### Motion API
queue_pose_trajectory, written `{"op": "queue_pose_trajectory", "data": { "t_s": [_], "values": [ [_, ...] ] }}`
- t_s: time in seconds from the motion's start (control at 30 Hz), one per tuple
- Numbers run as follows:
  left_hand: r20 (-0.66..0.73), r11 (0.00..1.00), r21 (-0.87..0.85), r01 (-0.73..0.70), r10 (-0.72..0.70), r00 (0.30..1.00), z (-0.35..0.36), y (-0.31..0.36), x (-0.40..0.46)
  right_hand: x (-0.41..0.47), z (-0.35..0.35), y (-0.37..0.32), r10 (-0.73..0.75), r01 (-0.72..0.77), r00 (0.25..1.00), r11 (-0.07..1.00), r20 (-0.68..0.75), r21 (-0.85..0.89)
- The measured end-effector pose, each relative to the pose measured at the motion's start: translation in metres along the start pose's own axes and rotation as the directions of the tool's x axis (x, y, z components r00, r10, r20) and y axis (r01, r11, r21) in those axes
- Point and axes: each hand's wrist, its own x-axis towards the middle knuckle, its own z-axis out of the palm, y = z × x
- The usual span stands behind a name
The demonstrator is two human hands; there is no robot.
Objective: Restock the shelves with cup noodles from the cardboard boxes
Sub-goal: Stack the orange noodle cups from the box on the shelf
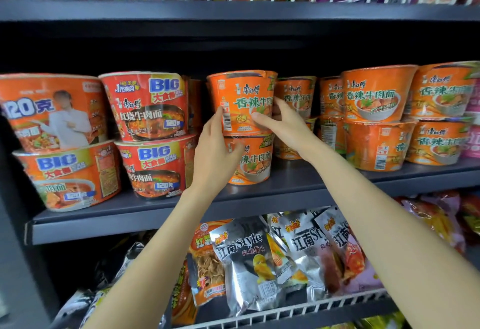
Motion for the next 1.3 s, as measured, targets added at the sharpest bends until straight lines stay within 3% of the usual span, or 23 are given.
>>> {"op": "queue_pose_trajectory", "data": {
  "t_s": [0.3, 0.47, 0.67, 0.93, 1.0, 1.07, 1.17, 1.3],
  "values": [
    [0.009, 0.999, -0.003, -0.047, 0.047, 0.999, 0.008, -0.007, -0.008, -0.013, -0.004, 0.012, 0.027, -0.027, 1.000, 0.995, -0.002, 0.098],
    [0.042, 0.996, -0.092, -0.016, 0.020, 0.999, 0.005, -0.013, -0.002, -0.031, 0.013, 0.011, -0.110, 0.095, 0.988, 0.986, -0.109, -0.136],
    [0.041, 0.997, -0.080, -0.009, 0.012, 0.999, 0.006, -0.018, 0.002, -0.042, 0.025, 0.005, -0.228, 0.156, 0.966, 0.889, -0.121, -0.431],
    [0.038, 0.999, -0.033, -0.014, 0.016, 0.999, 0.012, -0.018, -0.002, -0.045, 0.018, 0.005, -0.218, 0.178, 0.975, 0.890, -0.049, -0.420],
    [-0.072, 0.994, 0.039, -0.104, 0.107, 0.992, 0.015, -0.010, -0.009, -0.044, 0.006, 0.014, -0.208, 0.177, 0.975, 0.938, -0.076, -0.299],
    [-0.179, 0.944, 0.167, -0.286, 0.314, 0.932, 0.018, -0.001, -0.012, -0.045, -0.013, 0.031, -0.251, 0.202, 0.954, 0.944, -0.167, -0.262],
    [-0.196, 0.794, 0.364, -0.486, 0.576, 0.794, 0.026, 0.003, -0.003, -0.043, -0.043, 0.058, -0.295, 0.192, 0.921, 0.912, -0.255, -0.363],
    [-0.138, 0.686, 0.493, -0.535, 0.669, 0.730, 0.033, -0.014, 0.003, -0.019, -0.066, 0.083, -0.286, 0.104, 0.934, 0.790, -0.213, -0.604]
  ]
}}
